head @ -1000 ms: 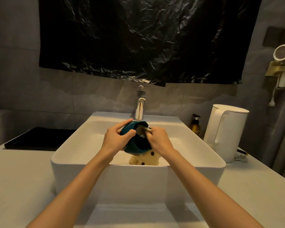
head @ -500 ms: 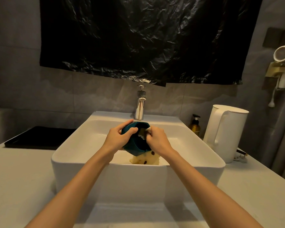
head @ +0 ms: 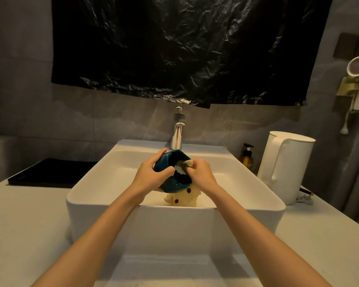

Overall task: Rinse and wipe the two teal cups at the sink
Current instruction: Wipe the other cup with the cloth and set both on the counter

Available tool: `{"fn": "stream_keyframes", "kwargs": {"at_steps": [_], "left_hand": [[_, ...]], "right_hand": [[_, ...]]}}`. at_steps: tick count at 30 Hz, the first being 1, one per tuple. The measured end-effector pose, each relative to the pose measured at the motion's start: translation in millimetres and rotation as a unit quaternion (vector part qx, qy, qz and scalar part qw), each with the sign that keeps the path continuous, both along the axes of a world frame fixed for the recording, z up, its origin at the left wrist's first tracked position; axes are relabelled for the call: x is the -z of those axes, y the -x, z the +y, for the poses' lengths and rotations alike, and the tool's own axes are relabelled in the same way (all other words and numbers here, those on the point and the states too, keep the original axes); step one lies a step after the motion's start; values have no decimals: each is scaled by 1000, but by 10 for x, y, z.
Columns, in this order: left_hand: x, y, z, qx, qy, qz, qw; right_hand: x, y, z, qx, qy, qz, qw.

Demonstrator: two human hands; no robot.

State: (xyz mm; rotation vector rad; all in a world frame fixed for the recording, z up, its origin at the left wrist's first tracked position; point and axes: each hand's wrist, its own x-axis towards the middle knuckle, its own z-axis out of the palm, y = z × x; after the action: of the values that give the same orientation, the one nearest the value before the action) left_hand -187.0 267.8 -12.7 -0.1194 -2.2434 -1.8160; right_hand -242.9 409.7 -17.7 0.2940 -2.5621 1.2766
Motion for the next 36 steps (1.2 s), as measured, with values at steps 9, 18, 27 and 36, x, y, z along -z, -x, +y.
{"fn": "stream_keyframes", "kwargs": {"at_steps": [9, 18, 27, 36], "left_hand": [[-9, -27, 9, 21, 19, -33, 999], [-19, -39, -13, 0, 17, -42, 999], [-41, -26, 12, 18, -11, -47, 999], [4, 41, -14, -12, -52, 4, 999]], "right_hand": [[-16, 7, 50, -27, -19, -48, 998], [-21, -37, 56, -93, -43, -70, 992], [10, -27, 55, -17, -90, 5, 996], [9, 34, -12, -7, 36, -140, 990]]}}
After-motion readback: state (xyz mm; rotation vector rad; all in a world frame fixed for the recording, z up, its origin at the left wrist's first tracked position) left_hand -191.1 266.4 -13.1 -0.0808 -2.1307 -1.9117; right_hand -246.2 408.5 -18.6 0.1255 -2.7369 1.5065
